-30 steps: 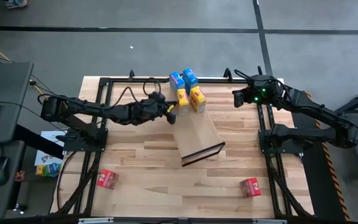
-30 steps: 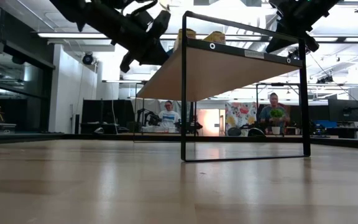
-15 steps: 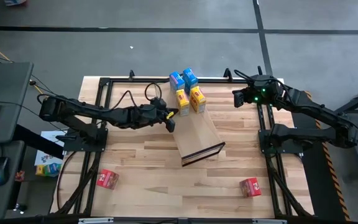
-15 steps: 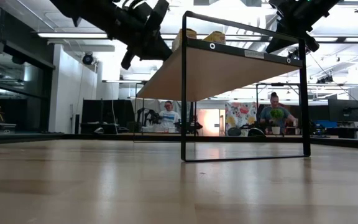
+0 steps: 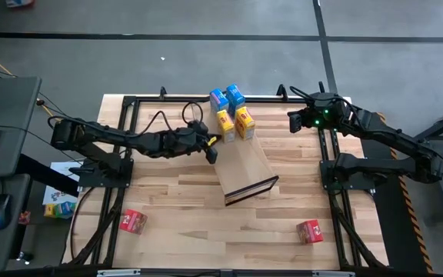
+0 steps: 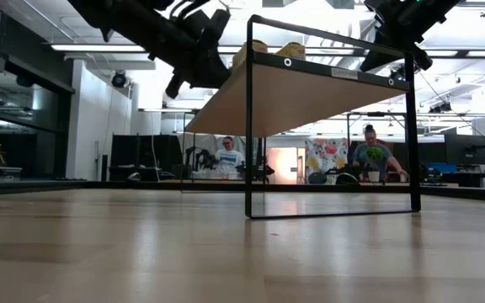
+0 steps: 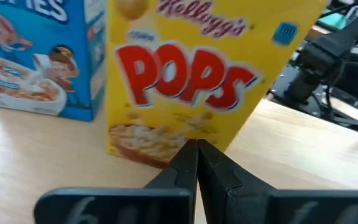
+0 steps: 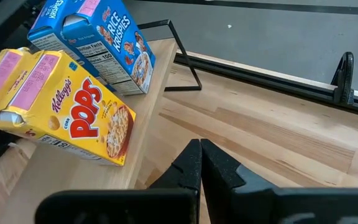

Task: Stack cereal on shelf
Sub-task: Put the yellow cereal box on the shelf aligned with the other yellow cereal box, then put the right red cereal box on the shelf

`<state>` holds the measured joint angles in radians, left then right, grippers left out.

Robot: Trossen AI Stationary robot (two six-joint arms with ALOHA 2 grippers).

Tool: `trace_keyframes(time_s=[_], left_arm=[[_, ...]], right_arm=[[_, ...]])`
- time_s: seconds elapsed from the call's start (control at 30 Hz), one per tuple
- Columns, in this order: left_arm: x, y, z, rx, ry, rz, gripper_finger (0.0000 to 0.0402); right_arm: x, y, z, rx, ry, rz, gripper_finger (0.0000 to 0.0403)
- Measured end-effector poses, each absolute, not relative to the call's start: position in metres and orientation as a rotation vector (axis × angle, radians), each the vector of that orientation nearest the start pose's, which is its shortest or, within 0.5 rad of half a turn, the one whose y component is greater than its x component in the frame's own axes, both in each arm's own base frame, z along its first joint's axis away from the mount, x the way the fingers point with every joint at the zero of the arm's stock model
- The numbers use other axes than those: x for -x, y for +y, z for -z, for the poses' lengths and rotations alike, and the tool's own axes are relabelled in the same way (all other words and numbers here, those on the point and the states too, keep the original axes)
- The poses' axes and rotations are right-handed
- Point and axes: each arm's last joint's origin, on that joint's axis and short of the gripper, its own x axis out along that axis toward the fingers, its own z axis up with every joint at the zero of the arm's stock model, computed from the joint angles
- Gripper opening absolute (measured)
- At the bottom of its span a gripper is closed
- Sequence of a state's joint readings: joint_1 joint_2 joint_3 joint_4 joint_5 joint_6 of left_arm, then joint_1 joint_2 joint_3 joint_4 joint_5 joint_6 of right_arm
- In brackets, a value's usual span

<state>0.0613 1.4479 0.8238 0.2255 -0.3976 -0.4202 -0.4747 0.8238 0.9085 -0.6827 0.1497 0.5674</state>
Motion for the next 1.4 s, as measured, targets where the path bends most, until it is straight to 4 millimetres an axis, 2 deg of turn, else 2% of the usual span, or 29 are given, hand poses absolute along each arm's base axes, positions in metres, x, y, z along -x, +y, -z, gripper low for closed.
trace_keyframes(time_s=[0.4, 0.57, 0.7, 0.83, 0.97, 1.07, 1.2, 1.4], left_arm=[[-0.3, 0.053, -0.232, 0.278, 0.353, -0.602, 0.0], [-0.287, 0.061, -0.24, 0.266, 0.401, -0.623, 0.0], [-0.265, 0.069, -0.26, 0.247, 0.386, -0.657, 0.0], [-0.241, 0.076, -0.289, 0.249, 0.271, -0.689, 0.0], [-0.22, 0.079, -0.309, 0.262, 0.167, -0.716, 0.0], [-0.209, 0.076, -0.306, 0.305, 0.093, -0.707, 0.0], [-0.198, 0.07, -0.288, 0.4, -0.002, -0.643, 0.0], [-0.189, 0.061, -0.275, 0.49, -0.156, -0.526, 0.0]], right_arm=[[-0.14, -0.077, -0.323, -0.63, 0.413, 0.765, 0.0], [-0.139, -0.076, -0.322, -0.624, 0.43, 0.766, 0.0], [-0.136, -0.075, -0.321, -0.603, 0.462, 0.765, 0.0], [-0.129, -0.072, -0.321, -0.589, 0.48, 0.761, 0.0], [-0.118, -0.066, -0.323, -0.587, 0.485, 0.761, 0.0], [-0.109, -0.061, -0.325, -0.587, 0.477, 0.76, 0.0], [-0.1, -0.056, -0.327, -0.593, 0.462, 0.735, 0.0], [-0.096, -0.053, -0.328, -0.605, 0.452, 0.721, 0.0]])
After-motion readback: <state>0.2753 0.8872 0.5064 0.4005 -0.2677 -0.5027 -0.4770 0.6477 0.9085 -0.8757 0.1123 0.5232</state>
